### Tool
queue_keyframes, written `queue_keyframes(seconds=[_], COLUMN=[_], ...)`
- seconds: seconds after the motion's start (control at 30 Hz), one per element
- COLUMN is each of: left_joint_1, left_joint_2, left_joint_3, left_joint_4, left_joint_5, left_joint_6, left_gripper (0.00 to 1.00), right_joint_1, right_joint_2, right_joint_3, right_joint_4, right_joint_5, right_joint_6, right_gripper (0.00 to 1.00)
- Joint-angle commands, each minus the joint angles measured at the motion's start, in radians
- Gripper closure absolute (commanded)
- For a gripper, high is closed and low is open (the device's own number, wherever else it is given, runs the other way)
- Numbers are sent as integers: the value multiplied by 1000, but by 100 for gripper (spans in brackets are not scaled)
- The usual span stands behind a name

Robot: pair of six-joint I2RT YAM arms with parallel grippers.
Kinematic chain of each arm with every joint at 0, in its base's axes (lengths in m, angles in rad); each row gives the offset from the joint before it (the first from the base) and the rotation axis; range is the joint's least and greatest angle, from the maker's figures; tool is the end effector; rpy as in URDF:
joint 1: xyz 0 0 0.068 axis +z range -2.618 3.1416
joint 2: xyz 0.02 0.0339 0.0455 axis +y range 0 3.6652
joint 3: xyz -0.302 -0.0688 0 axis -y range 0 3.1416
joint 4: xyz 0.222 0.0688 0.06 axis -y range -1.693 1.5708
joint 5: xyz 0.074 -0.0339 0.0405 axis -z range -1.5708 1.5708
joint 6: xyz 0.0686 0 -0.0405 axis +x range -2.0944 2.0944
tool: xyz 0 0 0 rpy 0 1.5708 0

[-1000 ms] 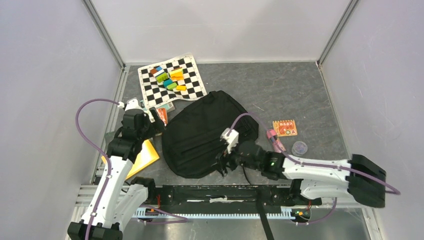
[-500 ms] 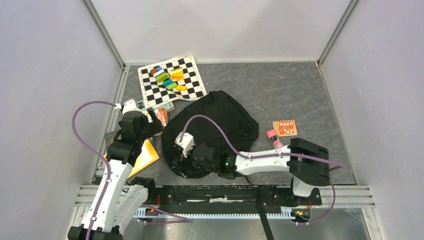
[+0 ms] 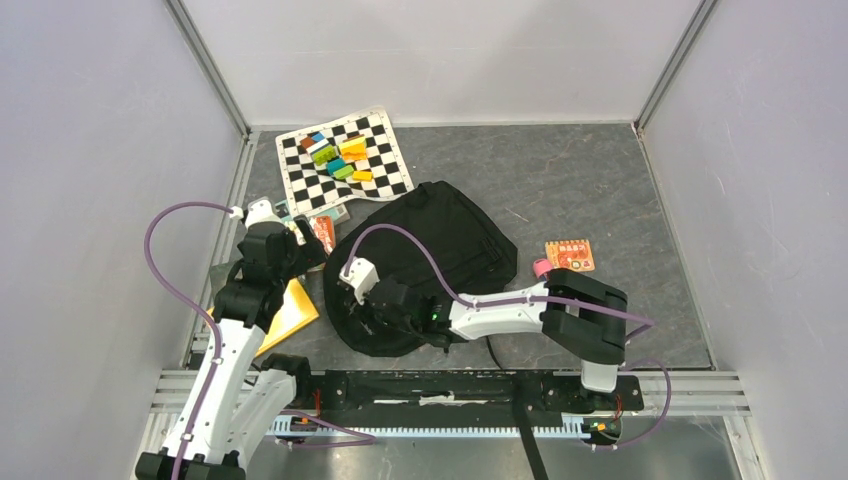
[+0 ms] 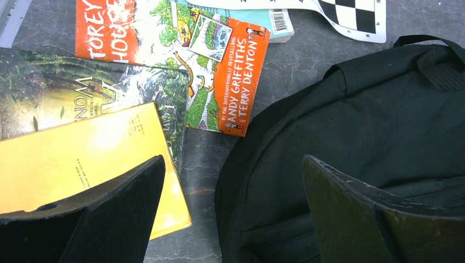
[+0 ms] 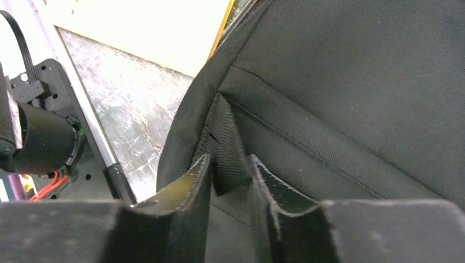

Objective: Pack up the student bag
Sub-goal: Adjust the student bag at the center of the board.

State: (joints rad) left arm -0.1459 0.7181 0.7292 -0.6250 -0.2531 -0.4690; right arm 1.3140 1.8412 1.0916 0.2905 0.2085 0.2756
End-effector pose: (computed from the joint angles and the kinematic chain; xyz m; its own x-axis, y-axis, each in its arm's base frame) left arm 0.1298 -0.0017 0.2938 -0.4805 -0.3717 -0.7943 -0.3127 0.9188 -0.2408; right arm 0.1231 0.4128 0.2347 -0.3530 -0.2960 -0.8876 -0.8346 0.5284 0.1557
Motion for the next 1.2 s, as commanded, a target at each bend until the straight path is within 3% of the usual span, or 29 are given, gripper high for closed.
queue_keyframes(seconds=[0.0,0.03,0.07,0.23,0.5,0.63,0.83,1.17], left_joint_1=[5,5,5,5,4,-6,-6,-6], left_joint_2=[0,0,2,16,102,42,-15,-113], left_joint_3=[1,1,0,2,26,18,-29,-150], left_joint_4=[41,41,41,41,-161,-178,-197,-232], left_joint_5=[8,8,8,42,394,489,647,743], left_joint_6=[24,24,24,24,-69,-150,-228,-295], left_gripper=[0,0,0,0,0,0,0,0], right_joint_1=[-4,-4,-4,-2,41,49,50,50], right_joint_2=[29,29,22,-131,-451,-555,-619,-647], right_joint_3=[75,86,94,-16,-266,-317,-312,-306], right_joint_4=[48,35,16,8,-115,-162,-150,-97], right_joint_5=[-70,-72,-77,-148,-176,-104,-16,6], right_joint_6=[-82,-95,-112,-154,-157,-127,-128,-118], right_gripper=[84,98,100,100,100,100,100,100])
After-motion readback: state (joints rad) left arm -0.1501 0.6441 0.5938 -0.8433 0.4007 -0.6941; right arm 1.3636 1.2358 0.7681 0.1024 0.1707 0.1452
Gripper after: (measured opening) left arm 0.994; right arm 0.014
